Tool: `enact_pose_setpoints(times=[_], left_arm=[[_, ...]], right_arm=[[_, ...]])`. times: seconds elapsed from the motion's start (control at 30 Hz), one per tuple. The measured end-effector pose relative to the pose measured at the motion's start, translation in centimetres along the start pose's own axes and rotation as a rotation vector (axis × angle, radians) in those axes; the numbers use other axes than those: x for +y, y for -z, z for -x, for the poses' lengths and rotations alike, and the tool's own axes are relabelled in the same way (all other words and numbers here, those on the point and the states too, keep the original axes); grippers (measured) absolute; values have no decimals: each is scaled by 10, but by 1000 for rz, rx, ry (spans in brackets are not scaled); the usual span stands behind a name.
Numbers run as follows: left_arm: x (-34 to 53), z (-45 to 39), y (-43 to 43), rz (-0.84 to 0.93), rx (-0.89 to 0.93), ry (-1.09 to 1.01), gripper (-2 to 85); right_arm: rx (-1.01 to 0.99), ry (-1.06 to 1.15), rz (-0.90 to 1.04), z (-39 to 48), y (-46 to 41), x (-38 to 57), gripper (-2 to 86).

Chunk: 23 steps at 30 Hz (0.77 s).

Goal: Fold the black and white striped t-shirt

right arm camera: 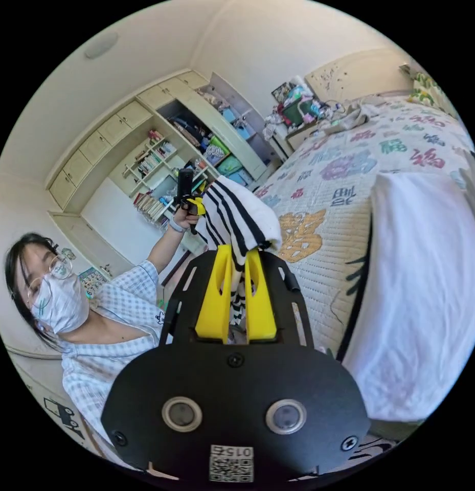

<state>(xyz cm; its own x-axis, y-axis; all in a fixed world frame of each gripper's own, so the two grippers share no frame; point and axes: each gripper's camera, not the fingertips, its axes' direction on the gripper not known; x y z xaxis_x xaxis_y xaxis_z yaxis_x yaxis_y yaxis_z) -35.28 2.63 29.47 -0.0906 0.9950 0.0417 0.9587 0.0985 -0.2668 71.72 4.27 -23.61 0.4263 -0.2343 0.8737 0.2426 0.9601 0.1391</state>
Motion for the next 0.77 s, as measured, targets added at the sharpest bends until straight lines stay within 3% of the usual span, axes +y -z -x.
enact_pose_setpoints(times=[0.2,0.37,0.5,0.63,0.73,0.77], left_arm=[[-189,-51,-86,197,-6,-286,65],[-283,-21,-211,338,-52,-271,65],[-305,46,-288,405,-72,-99,71],[-304,64,-289,414,6,-103,69],[-309,50,-273,404,-117,-155,55],[-316,40,-262,365,-224,-169,50]], right_arm=[[242,-83,-346,3,103,49,46],[355,-282,-428,-56,119,82,46],[118,-368,-531,-105,117,112,47],[70,-303,-607,-102,137,139,19],[335,-233,-712,-74,170,157,9],[504,-199,-717,-60,178,154,11]])
